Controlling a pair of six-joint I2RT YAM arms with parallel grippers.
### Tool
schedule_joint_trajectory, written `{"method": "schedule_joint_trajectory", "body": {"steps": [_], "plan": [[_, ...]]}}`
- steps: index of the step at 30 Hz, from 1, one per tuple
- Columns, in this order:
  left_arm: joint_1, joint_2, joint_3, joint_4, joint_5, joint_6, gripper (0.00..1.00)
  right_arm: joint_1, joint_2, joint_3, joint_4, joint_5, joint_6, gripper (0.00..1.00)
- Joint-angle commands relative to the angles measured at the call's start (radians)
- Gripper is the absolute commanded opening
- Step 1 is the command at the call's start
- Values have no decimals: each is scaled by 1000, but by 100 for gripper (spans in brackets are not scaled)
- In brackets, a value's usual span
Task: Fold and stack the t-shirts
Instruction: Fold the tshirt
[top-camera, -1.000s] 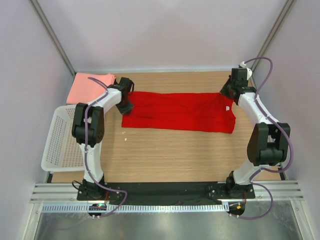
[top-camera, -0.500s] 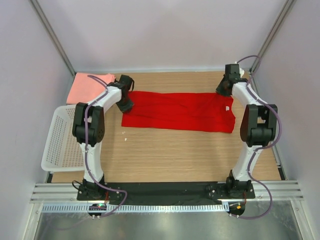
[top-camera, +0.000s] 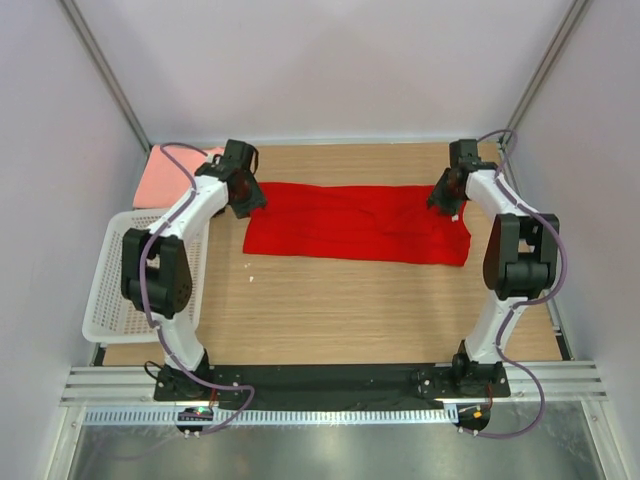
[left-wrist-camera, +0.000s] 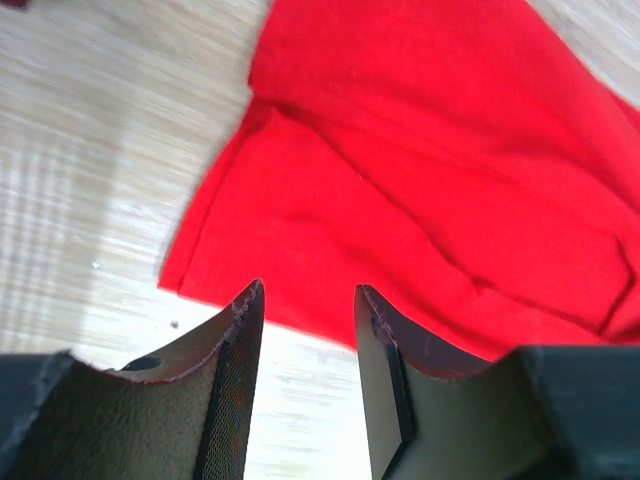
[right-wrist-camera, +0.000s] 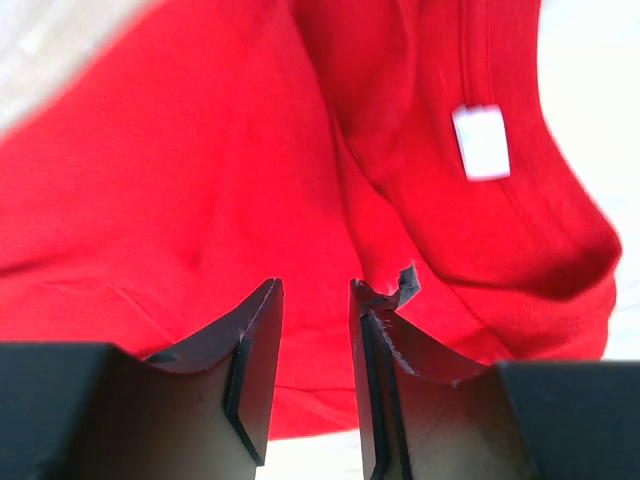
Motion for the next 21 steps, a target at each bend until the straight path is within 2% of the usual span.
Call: {"method": "schedule_joint_trajectory", "body": {"steps": [1, 7, 13, 21], "plan": [[-7, -66, -97, 43, 90, 52, 43, -3, -71, -76, 6, -25, 14, 39], [-7, -123, -205, 81, 127, 66, 43, -2, -118, -172, 49, -16, 72, 39], [-9, -148, -211, 86, 134, 60, 43, 4, -132, -240, 111, -3, 132, 39], [-7, -151, -221, 86, 136, 51, 43, 4, -112, -249, 155, -6, 167, 37]]}}
